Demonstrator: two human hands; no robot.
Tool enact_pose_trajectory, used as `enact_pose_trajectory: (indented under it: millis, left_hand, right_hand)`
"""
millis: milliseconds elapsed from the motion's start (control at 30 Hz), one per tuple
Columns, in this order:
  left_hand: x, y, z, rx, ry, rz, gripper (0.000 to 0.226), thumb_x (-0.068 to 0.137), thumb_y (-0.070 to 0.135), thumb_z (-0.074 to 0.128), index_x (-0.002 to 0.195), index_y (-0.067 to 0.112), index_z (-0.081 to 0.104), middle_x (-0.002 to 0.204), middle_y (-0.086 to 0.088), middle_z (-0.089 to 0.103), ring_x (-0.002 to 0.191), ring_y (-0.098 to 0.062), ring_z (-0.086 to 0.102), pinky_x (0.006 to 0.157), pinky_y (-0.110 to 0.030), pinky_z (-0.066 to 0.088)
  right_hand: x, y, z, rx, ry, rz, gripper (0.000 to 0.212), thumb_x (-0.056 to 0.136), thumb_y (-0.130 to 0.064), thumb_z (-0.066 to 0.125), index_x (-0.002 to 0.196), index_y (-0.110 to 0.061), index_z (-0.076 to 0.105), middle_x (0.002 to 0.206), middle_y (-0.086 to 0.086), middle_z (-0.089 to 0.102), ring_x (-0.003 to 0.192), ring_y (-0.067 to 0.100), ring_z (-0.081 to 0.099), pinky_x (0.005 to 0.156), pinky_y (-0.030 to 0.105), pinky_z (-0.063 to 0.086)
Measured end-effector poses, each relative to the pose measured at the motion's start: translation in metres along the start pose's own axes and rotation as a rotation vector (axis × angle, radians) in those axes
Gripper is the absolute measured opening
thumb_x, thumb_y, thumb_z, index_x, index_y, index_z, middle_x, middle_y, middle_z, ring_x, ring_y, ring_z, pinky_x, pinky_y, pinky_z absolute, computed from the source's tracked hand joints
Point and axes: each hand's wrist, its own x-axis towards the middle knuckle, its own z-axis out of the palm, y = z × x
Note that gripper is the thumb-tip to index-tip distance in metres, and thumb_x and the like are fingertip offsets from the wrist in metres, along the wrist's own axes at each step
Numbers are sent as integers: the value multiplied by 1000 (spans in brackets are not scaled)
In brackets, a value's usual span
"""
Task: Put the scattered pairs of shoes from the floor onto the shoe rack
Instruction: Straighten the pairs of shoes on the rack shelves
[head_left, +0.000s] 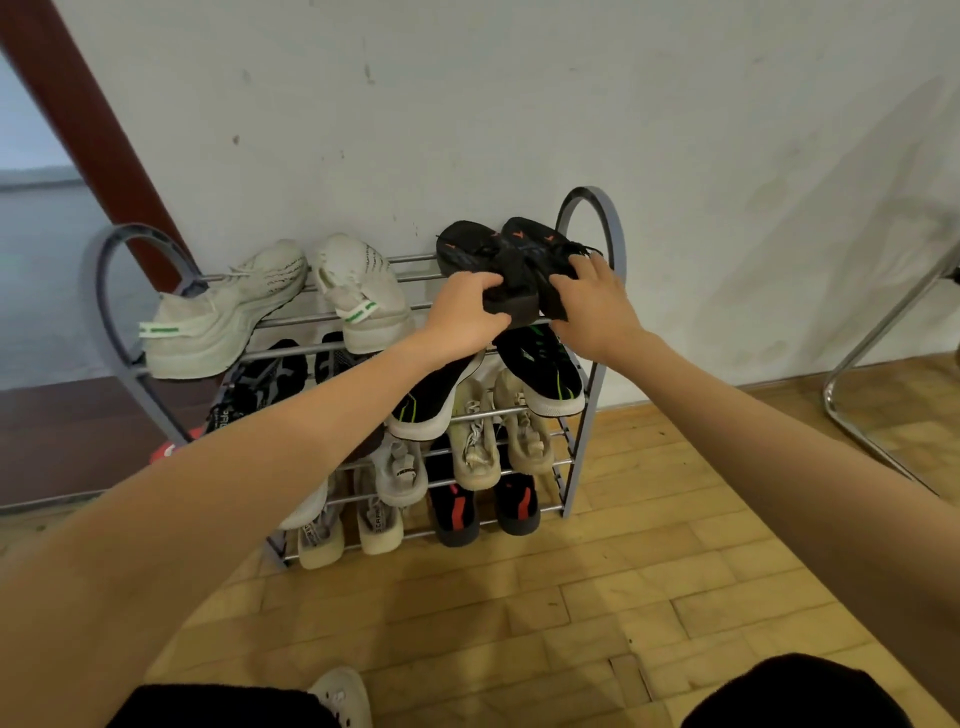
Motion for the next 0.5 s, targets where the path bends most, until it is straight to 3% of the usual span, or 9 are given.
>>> enact_pose_trajectory:
  millis: [100, 233, 400, 500]
  left_hand:
    - [-17, -8, -29, -6, 111, 94, 42, 83, 10, 63, 125, 12, 61, 127, -7, 57, 122, -18, 51, 106, -29, 39]
    - [-40, -44, -72, 48, 245, 21, 28, 81, 11, 61, 108, 17, 68, 113, -6, 58, 105, -17, 57, 93, -35, 49]
    - [-60, -84, -127, 140, 280, -134, 34, 81, 10, 62, 114, 12, 66, 120, -8, 64, 112, -22, 59, 90, -24, 41]
    - [-73, -112, -155, 258, 226, -222, 45, 82, 8, 62, 127, 7, 56, 133, -12, 56, 123, -27, 52, 98, -33, 40]
  right_hand:
    - [-5, -30, -4, 49, 49, -60, 53, 88, -20, 60, 136, -5, 44, 144, 23, 36, 138, 39, 29, 112, 48, 28]
    - [-12, -91, -4, 80, 79, -254, 63, 93, -21, 56, 147, -3, 29, 146, 27, 32, 138, 41, 29, 111, 47, 30]
    - [-7, -162, 0, 91, 36, -367, 68, 93, -31, 55, 149, -7, 25, 144, 27, 34, 131, 43, 37, 105, 48, 39]
    - [-2, -189, 3, 127, -27, -307, 69, 92, -29, 57, 148, -8, 23, 144, 29, 30, 128, 47, 38, 102, 51, 41]
